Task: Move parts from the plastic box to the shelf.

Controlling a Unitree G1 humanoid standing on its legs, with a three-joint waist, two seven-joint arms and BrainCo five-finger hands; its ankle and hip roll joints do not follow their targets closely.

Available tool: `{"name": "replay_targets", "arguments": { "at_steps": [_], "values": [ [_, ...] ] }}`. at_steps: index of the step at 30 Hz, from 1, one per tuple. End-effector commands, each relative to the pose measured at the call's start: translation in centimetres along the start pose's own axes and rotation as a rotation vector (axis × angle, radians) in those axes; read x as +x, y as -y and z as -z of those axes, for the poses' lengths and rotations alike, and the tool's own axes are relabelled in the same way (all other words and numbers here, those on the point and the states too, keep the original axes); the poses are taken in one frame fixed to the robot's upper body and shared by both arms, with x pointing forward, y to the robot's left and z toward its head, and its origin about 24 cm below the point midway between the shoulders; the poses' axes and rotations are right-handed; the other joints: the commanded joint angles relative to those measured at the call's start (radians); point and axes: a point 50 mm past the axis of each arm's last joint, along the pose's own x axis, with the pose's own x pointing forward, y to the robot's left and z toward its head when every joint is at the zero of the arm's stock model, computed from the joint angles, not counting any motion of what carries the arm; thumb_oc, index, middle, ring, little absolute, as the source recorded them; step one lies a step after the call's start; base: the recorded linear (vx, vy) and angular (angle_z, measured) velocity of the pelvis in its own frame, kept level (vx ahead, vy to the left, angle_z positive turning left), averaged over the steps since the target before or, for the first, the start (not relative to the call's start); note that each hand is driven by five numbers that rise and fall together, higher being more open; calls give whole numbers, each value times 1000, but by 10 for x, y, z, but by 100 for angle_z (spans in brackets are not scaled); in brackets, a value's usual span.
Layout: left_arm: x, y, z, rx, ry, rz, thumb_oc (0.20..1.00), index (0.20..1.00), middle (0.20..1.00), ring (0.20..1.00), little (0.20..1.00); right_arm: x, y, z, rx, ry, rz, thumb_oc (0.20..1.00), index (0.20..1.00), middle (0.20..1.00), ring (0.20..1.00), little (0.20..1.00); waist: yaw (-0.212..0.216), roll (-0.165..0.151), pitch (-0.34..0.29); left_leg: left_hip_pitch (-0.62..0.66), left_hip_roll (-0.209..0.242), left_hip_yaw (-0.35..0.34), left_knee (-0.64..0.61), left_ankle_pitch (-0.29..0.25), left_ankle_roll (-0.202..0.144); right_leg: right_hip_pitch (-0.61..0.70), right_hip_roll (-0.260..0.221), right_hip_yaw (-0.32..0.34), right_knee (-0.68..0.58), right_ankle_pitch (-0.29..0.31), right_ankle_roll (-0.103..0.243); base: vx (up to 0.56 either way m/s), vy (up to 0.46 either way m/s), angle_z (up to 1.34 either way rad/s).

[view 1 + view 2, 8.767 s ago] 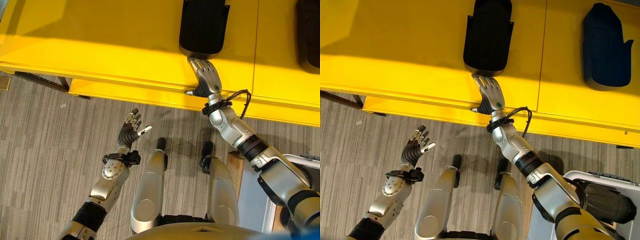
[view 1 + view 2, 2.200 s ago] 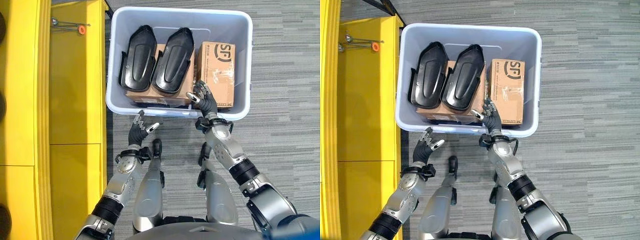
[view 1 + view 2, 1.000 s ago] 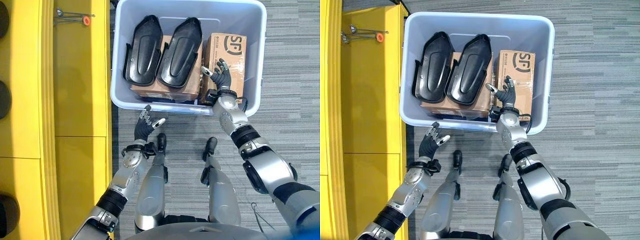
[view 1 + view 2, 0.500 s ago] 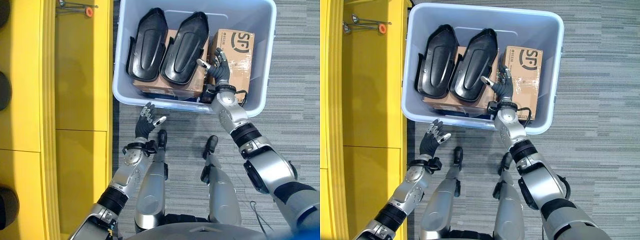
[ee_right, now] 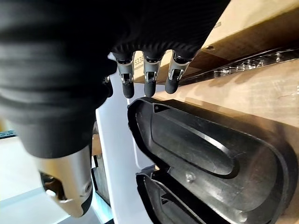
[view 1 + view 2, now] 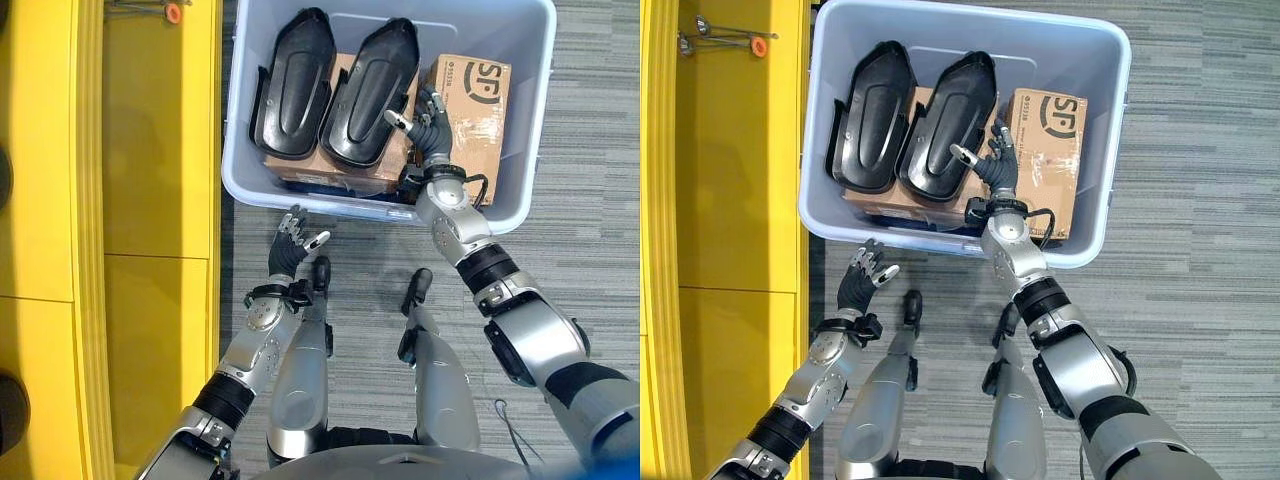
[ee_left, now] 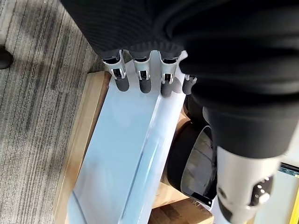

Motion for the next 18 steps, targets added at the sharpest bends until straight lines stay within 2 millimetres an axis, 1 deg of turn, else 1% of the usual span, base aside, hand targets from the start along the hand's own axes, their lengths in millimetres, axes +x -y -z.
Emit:
{"name": "replay_targets", "arguments": {
  "at_steps": [1, 3, 5, 8, 13, 18],
  "values": [
    [-3, 4, -17, -2, 85, 47, 1000, 1000, 1000, 1000, 1000, 13, -15, -31, 57, 87, -8, 1000, 1000, 1000, 1000, 1000, 19, -10, 8, 35, -2, -18, 37, -92, 10, -48, -71, 17, 108, -49, 65, 0, 0, 0],
    [-3, 4, -17, -2, 85, 47, 1000, 1000, 1000, 1000, 1000, 13, -15, -32, 57, 88, -8, 1000, 1000, 1000, 1000, 1000, 19, -10, 8, 34, -2, -18, 38, -92, 10, -48, -71, 17, 109, -49, 65, 0, 0, 0],
    [-2, 6, -18, 0, 90, 56, 1000, 1000, 1000, 1000, 1000, 17, -10, -29, 55, 61, 34, 1000, 1000, 1000, 1000, 1000, 24, -4, 8, 15, -4, -20, 47, -94, 10, -64, -71, 17, 112, -50, 65, 0, 0, 0],
    [-2, 7, -19, 1, 94, 65, 1000, 1000, 1000, 1000, 1000, 21, -7, -30, 54, 50, 57, 1000, 1000, 1000, 1000, 1000, 30, 3, 8, -5, -6, -22, 60, -98, 11, -80, -72, 17, 119, -50, 65, 0, 0, 0],
    [-1, 10, -20, 1, 103, 74, 1000, 1000, 1000, 1000, 1000, 24, -5, -31, 39, 41, 72, 1000, 1000, 1000, 1000, 1000, 32, 10, 8, -32, -10, -23, 74, -102, 12, -101, -74, 18, 125, -51, 65, -2, 1, 1],
    [0, 12, -22, 4, 112, 83, 1000, 1000, 1000, 1000, 1000, 26, -6, -31, 34, 30, 76, 1000, 1000, 1000, 1000, 1000, 35, 15, 8, -70, -13, -24, 98, -109, 14, -133, -77, 20, 137, -54, 63, 0, 0, 0]
  ]
}}
